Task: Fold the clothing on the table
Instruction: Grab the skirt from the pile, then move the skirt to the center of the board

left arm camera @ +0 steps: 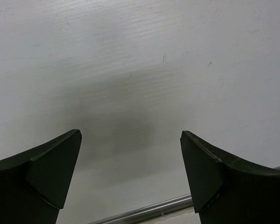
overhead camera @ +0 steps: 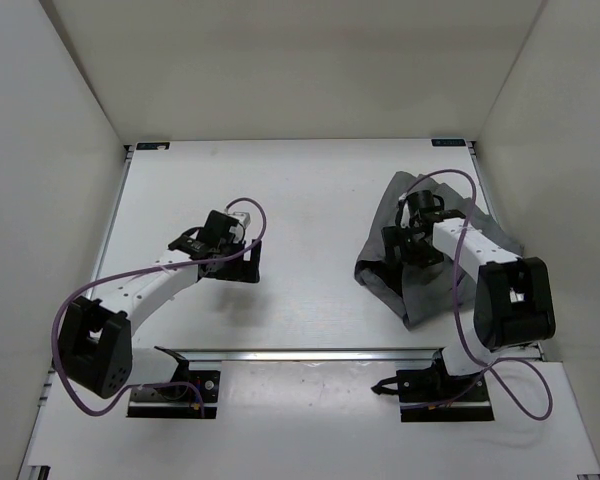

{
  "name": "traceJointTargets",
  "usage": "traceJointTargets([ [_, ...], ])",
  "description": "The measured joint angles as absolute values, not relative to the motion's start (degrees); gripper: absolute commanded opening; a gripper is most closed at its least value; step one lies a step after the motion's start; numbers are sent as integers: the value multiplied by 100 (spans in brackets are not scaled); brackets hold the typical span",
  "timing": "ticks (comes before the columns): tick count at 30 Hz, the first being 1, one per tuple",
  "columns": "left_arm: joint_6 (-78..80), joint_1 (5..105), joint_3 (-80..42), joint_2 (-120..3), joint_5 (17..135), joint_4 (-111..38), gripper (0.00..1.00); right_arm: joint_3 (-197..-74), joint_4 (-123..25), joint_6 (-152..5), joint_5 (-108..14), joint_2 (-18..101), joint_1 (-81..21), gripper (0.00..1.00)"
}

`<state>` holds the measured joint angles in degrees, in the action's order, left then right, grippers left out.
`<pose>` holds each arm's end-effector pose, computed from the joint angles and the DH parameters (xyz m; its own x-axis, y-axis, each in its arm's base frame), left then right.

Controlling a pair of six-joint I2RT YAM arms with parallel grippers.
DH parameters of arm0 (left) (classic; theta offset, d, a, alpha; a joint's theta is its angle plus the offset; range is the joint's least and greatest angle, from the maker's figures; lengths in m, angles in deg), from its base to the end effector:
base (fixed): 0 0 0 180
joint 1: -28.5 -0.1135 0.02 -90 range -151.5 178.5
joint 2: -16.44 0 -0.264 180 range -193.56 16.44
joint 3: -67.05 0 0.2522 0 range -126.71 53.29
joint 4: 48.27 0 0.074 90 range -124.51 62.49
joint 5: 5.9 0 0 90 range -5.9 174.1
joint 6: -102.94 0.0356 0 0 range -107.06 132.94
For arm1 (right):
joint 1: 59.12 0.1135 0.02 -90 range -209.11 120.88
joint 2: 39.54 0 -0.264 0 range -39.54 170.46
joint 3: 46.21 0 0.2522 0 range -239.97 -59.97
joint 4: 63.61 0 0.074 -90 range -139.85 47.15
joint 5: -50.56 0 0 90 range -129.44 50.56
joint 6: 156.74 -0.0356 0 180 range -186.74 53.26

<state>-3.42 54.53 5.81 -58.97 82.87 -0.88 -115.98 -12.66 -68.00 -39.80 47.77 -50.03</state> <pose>0.2245 -0.1105 0.2109 -0.8843 0.1185 -0.4516 0.2072 0.9664 -0.1523 0.2846 0.0458 0.1992 -0.9220 -0.1252 -0.3664 -0.1400 0.9901 0.0139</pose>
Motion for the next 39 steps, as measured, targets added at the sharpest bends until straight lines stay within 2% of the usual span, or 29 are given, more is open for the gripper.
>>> traceJointTargets([
  [2,-342,5431,605,-5897,8239,-86,98,-11591,-1268,-6795,-3897,4917,-4999,76],
  [4,-338,5391,605,-5893,8175,-101,99,-11591,-1268,-6780,-3737,4961,-4977,60],
  [5,-338,5372,605,-5891,8153,-108,98,-11591,-1270,-6789,-3646,4963,-4975,56],
  [7,-336,5339,605,-5887,8108,-112,99,-11595,-1285,-6778,-3438,4961,-4979,39],
  [10,-338,5315,609,-5884,8051,-138,98,-11620,-1285,-6771,-3228,4961,-5027,23],
  [12,-338,5313,651,-5869,8005,-217,99,-11670,-1288,-6769,-3119,4961,-5089,2],
  [17,-342,5280,786,-5814,7876,-285,99,-11943,-1296,-6780,-3025,5085,-5113,0],
  [21,-342,5210,784,-5760,7837,-346,99,-12599,-1108,-6754,-3128,5433,-4560,0],
  [26,-401,5039,686,-5723,7900,-368,98,-14463,-872,-6592,-3632,6086,-3165,0],
  [30,-473,4854,465,-5716,8083,-363,98,-16791,-586,-6397,-4150,6843,-2238,0],
  [33,-465,4624,163,-5659,8243,-241,99,-17772,-593,-6303,-4292,6799,-1777,0],
  [36,-358,4351,-322,-5403,8481,-27,99,-17302,-1111,-6369,-4454,5818,-1790,0],
  [39,-211,4180,-916,-4923,8883,39,98,-15923,-1924,-6697,-4671,4244,-2647,0],
])
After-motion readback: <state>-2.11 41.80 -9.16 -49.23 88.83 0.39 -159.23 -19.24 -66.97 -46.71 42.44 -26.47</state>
